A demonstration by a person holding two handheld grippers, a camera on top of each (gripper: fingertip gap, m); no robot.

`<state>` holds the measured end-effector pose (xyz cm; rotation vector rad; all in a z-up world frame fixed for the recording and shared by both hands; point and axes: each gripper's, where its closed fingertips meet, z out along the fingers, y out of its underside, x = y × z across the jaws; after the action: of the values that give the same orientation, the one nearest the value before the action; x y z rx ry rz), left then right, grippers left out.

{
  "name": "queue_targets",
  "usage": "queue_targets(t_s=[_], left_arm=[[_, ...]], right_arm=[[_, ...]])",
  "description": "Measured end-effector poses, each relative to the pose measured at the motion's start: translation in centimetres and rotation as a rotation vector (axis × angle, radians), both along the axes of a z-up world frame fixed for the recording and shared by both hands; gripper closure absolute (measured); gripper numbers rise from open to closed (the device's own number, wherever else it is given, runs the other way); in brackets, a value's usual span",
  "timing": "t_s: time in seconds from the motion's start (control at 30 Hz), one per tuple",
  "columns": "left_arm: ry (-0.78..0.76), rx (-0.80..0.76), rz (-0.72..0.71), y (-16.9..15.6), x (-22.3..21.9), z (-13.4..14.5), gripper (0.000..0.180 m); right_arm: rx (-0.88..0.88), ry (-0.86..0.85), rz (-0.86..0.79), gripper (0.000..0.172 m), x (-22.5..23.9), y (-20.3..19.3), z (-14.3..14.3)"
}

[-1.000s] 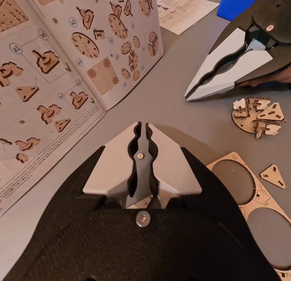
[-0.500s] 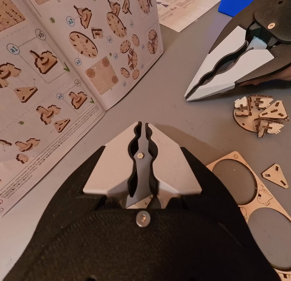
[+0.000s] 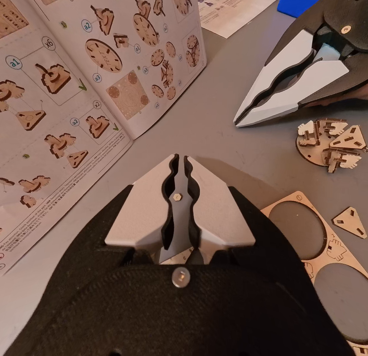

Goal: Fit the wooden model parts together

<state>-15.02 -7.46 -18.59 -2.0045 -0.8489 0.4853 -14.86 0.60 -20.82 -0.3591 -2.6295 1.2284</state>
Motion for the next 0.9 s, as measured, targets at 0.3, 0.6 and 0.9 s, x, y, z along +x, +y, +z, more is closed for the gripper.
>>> queue_targets(t_s=[0.3, 0.6, 0.9], left_arm=[[0.007, -0.022, -0.002, 0.1, 0.0, -0.2, 0.178], [0.007, -0.027, -0.001, 0.1, 0.0, -0.2, 0.178], [0.082, 0.019, 0.122, -1.9, -0.1, 2.5, 0.171]], right_arm=[[-0.032, 0.002, -0.016, 0.172, -0.2, 0.1, 0.5], [-0.046, 0.002, -0.010, 0.165, -0.2, 0.1, 0.7], [-0.060, 0.076, -0.008, 0.160, 0.1, -0.1, 1.5]])
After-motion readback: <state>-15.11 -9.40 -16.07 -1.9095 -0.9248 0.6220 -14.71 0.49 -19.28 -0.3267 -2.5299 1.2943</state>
